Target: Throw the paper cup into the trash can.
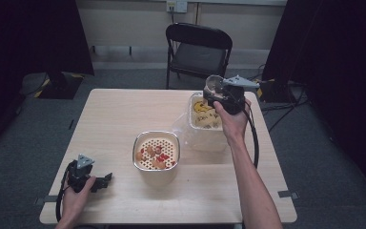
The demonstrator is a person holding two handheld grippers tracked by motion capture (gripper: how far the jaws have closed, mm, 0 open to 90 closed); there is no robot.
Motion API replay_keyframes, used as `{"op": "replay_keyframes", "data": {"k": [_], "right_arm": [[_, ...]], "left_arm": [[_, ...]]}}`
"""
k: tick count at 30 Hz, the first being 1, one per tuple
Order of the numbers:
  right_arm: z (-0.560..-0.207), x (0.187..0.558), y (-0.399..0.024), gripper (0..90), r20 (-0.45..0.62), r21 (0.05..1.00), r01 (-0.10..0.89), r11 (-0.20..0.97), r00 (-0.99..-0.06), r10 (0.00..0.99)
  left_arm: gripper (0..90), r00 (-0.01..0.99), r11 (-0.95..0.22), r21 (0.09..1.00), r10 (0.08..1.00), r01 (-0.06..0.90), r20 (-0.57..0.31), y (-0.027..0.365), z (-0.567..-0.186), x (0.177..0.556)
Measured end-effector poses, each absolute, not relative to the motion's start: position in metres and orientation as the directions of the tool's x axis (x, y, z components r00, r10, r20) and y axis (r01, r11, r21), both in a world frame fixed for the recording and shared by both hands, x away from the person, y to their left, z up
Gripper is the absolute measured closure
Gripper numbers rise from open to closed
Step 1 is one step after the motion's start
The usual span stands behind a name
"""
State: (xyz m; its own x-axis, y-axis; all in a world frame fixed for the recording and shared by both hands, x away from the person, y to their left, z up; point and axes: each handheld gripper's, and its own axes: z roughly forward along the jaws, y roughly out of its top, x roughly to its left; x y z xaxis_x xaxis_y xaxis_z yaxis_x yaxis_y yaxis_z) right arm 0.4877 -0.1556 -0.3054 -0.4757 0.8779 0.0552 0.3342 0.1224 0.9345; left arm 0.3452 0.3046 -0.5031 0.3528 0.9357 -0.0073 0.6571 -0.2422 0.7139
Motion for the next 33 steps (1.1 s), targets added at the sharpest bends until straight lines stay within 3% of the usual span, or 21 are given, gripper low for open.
{"op": "replay_keyframes", "data": {"k": [2,8,12,17,22,33], "right_arm": [[-0.308,0.491,-0.157,41.7,0.059,0.932,0.343,0.12,-0.468,0.882],[-0.31,0.497,-0.16,38.6,0.063,0.924,0.362,0.119,-0.453,0.889],[-0.311,0.5,-0.164,25.3,0.067,0.919,0.377,0.115,-0.438,0.897],[-0.312,0.501,-0.166,20.0,0.063,0.916,0.385,0.117,-0.426,0.902],[-0.31,0.5,-0.166,15.3,0.068,0.919,0.378,0.109,-0.425,0.902],[-0.311,0.482,-0.168,15.3,0.056,0.914,0.378,0.144,-0.472,0.88]], "left_arm": [[0.0,0.353,-0.242,0.714,0.936,0.657,-0.008,0.305,-0.503,0.345],[0.0,0.353,-0.242,0.714,0.935,0.657,-0.008,0.305,-0.503,0.345],[0.0,0.353,-0.242,0.714,0.936,0.657,-0.008,0.305,-0.503,0.345],[0.0,0.353,-0.242,0.714,0.936,0.657,-0.008,0.305,-0.503,0.345],[0.0,0.353,-0.242,0.714,0.936,0.657,-0.008,0.305,-0.503,0.345],[0.0,0.353,-0.242,0.714,0.936,0.657,-0.008,0.305,-0.503,0.345]]}}
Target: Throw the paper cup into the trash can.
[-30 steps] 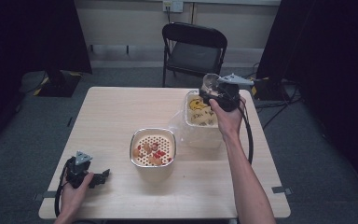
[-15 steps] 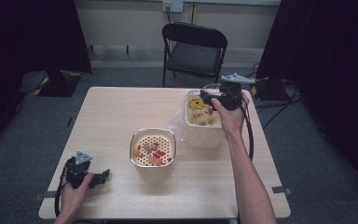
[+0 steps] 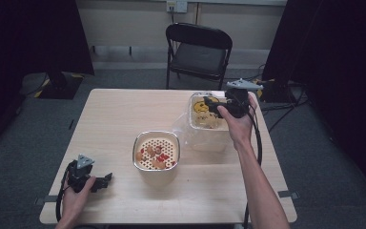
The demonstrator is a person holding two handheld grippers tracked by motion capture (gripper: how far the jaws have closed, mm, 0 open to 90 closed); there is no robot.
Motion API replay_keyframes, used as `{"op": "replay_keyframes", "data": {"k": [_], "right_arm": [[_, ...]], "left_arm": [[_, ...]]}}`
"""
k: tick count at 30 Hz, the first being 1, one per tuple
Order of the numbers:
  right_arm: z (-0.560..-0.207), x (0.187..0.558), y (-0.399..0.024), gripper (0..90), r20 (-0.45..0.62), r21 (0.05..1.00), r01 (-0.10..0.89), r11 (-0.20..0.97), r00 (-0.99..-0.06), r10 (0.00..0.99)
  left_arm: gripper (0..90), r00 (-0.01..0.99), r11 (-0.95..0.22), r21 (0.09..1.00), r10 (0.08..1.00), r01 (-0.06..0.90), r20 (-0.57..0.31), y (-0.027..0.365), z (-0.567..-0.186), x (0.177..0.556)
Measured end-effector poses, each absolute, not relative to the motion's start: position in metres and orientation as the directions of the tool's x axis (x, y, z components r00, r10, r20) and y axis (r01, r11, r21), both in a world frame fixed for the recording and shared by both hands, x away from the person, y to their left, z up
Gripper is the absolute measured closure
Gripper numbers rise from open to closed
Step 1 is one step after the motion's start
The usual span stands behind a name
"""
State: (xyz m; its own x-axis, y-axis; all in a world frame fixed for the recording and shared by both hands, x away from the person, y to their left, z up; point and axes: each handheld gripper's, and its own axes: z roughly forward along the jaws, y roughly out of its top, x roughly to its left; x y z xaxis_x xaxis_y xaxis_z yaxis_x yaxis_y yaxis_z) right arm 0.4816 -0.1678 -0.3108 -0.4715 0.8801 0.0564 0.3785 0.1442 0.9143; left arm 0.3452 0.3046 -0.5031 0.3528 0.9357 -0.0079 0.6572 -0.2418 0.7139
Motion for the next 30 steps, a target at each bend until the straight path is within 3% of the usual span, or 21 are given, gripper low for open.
{"op": "replay_keyframes", "data": {"k": [8,19,30], "right_arm": [[-0.31,0.453,-0.175,15.4,0.018,0.912,0.367,0.184,-0.484,0.875],[-0.322,0.411,-0.2,15.9,0.053,0.908,0.387,0.159,-0.485,0.873],[-0.356,0.369,-0.221,15.5,0.079,0.9,0.411,0.147,-0.484,0.871]], "left_arm": [[0.0,0.351,-0.242,0.714,0.936,0.657,-0.006,0.305,-0.503,0.345],[0.0,0.353,-0.242,0.714,0.936,0.657,-0.008,0.305,-0.503,0.345],[0.0,0.351,-0.241,0.715,0.936,0.657,-0.007,0.304,-0.503,0.345]]}}
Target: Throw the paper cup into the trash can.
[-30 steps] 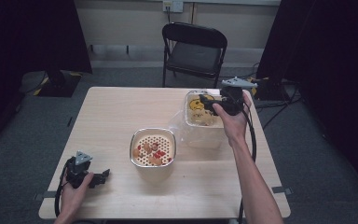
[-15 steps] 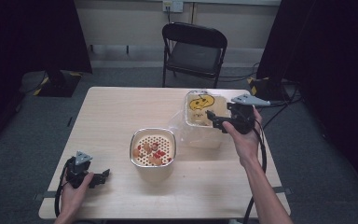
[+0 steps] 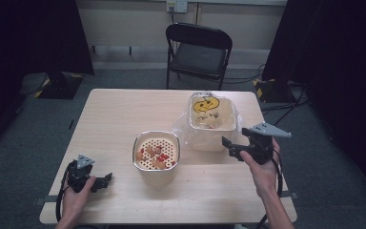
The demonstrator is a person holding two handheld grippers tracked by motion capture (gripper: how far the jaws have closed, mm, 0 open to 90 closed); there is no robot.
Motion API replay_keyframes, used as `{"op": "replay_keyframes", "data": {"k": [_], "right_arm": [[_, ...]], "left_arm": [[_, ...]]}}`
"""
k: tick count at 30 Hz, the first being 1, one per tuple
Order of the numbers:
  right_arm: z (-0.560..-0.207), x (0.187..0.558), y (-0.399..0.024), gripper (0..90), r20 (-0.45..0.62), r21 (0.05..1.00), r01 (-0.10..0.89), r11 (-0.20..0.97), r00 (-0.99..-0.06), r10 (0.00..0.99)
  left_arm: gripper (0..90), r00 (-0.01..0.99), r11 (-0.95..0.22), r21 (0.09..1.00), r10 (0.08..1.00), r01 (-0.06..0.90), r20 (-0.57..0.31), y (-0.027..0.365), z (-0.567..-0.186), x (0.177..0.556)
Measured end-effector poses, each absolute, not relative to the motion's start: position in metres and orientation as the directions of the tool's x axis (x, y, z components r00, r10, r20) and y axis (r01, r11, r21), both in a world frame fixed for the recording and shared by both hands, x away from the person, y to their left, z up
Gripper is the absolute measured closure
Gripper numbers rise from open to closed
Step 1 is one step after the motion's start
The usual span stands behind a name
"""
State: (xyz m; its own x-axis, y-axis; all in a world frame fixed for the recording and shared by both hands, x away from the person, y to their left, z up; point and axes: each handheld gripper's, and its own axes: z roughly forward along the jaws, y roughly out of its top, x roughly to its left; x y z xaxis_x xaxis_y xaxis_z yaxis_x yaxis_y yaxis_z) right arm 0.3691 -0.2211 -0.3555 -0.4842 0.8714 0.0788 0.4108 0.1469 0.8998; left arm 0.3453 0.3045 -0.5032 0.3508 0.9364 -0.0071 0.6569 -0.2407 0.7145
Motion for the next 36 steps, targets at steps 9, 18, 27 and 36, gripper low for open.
{"op": "replay_keyframes", "data": {"k": [9,18,27,36], "right_arm": [[-0.4,0.347,-0.231,14.9,0.096,0.869,0.474,0.146,-0.451,0.887],[-0.443,0.336,-0.234,14.9,0.086,0.815,0.548,0.19,-0.439,0.895],[-0.476,0.34,-0.234,15.0,0.043,0.761,0.599,0.251,-0.431,0.901],[-0.497,0.346,-0.229,13.6,-0.014,0.716,0.627,0.307,-0.427,0.904]], "left_arm": [[0.0,0.351,-0.241,0.714,0.936,0.657,-0.007,0.305,-0.503,0.345],[0.0,0.351,-0.241,0.714,0.936,0.657,-0.007,0.304,-0.503,0.345],[0.0,0.351,-0.242,0.714,0.936,0.657,-0.006,0.305,-0.503,0.345],[0.0,0.351,-0.241,0.714,0.936,0.657,-0.007,0.304,-0.503,0.345]]}}
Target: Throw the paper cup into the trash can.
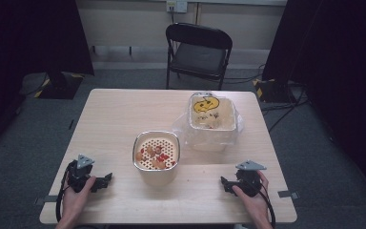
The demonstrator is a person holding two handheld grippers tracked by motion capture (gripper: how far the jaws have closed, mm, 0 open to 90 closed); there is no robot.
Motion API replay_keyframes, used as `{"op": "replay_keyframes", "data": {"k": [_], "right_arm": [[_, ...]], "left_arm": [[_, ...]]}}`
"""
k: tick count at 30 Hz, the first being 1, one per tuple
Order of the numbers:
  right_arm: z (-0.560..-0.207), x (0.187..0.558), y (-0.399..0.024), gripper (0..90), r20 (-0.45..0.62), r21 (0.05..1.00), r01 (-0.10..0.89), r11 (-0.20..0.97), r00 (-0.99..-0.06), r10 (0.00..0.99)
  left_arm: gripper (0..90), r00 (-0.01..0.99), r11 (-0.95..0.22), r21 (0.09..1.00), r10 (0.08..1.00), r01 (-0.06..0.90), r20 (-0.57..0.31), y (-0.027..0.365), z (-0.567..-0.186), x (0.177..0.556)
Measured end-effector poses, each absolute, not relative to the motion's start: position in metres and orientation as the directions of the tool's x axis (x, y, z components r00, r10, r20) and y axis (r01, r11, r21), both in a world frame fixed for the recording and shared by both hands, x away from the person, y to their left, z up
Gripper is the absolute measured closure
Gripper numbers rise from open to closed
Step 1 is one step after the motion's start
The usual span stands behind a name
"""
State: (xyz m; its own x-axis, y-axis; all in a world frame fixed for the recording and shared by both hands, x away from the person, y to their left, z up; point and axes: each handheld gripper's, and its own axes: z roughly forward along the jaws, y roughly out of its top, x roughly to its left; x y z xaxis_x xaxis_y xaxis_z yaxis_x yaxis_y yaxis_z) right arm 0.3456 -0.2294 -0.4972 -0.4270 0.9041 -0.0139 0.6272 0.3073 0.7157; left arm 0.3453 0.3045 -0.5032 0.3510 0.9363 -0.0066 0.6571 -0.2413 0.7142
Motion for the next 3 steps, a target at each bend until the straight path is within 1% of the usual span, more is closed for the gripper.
{"op": "replay_keyframes", "data": {"k": [3], "right_arm": [[-0.5,0.3438,-0.2314,13.0,-0.011,0.734,0.608,0.302,-0.434,0.901]], "left_arm": [[0.0,0.351,-0.242,0.714,0.936,0.657,-0.005,0.3045,-0.5032,0.3452]]}}
